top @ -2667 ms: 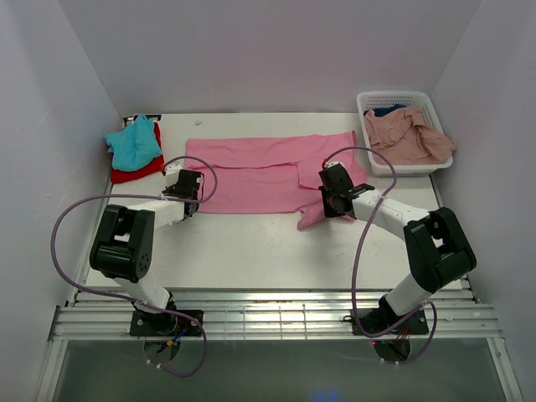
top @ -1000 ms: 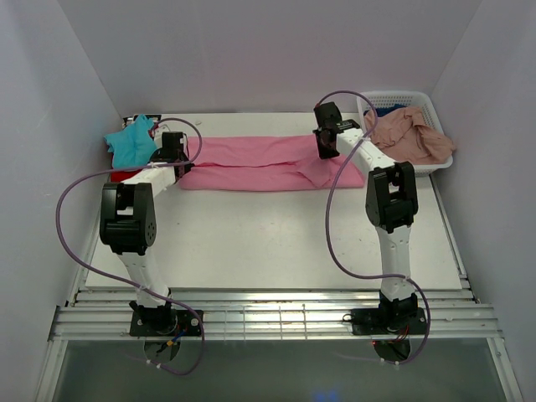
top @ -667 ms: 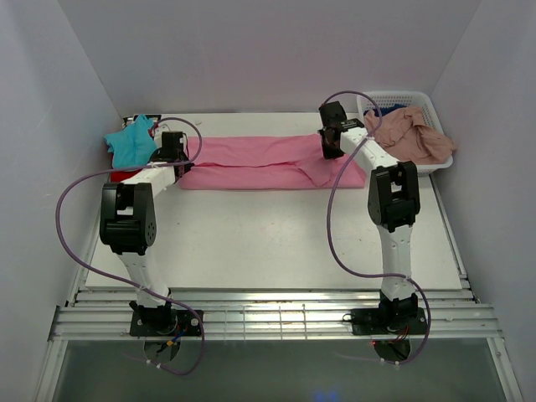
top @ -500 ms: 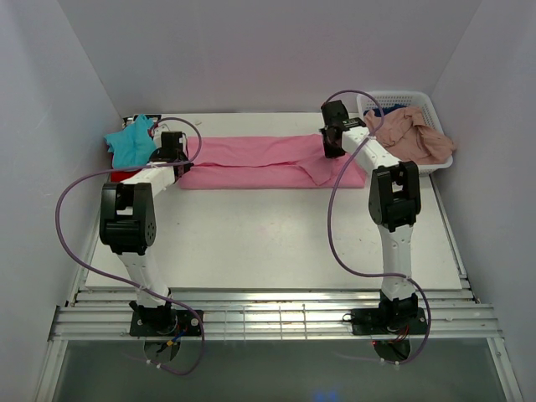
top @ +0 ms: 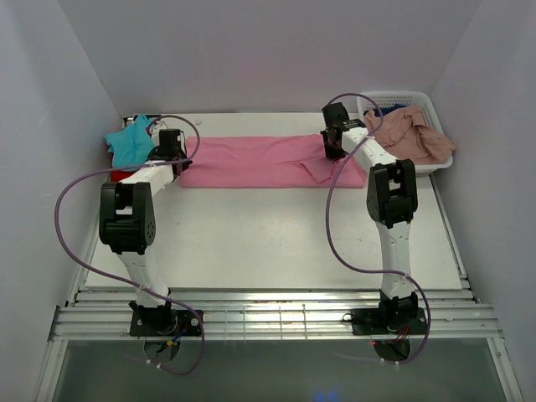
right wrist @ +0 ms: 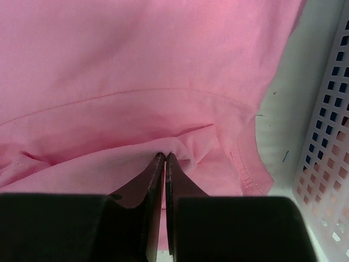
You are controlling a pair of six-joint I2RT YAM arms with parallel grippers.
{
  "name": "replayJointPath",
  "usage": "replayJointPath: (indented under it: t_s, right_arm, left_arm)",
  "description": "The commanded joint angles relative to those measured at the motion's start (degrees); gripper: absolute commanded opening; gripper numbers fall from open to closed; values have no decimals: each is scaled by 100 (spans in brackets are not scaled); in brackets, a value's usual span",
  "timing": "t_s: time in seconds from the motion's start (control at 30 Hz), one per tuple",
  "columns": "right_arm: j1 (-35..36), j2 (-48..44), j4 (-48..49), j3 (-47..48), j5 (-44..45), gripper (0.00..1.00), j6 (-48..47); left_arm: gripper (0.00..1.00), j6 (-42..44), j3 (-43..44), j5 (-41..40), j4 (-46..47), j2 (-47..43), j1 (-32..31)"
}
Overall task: Fold and stack the t-shirts
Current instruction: Fold the tshirt
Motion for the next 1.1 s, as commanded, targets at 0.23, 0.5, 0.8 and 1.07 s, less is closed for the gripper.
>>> replayJointPath:
  t_s: [0.23, 0.5, 0.8, 1.07]
  right_arm:
    - [-140, 88, -38, 375, -14, 8, -87]
    - [-166, 255, -38, 489, -41, 8, -78]
    - [-183, 440, 155, 586, 20, 14, -87]
    - [-175, -497, 796, 685, 811, 43, -342]
  left_arm:
    - [0, 45, 375, 153, 162, 188, 110]
    - [0, 98, 639, 267, 232, 610, 127]
    - [9, 194, 886, 118, 416, 602, 127]
    - [44, 370, 2026, 13, 637, 137, 49]
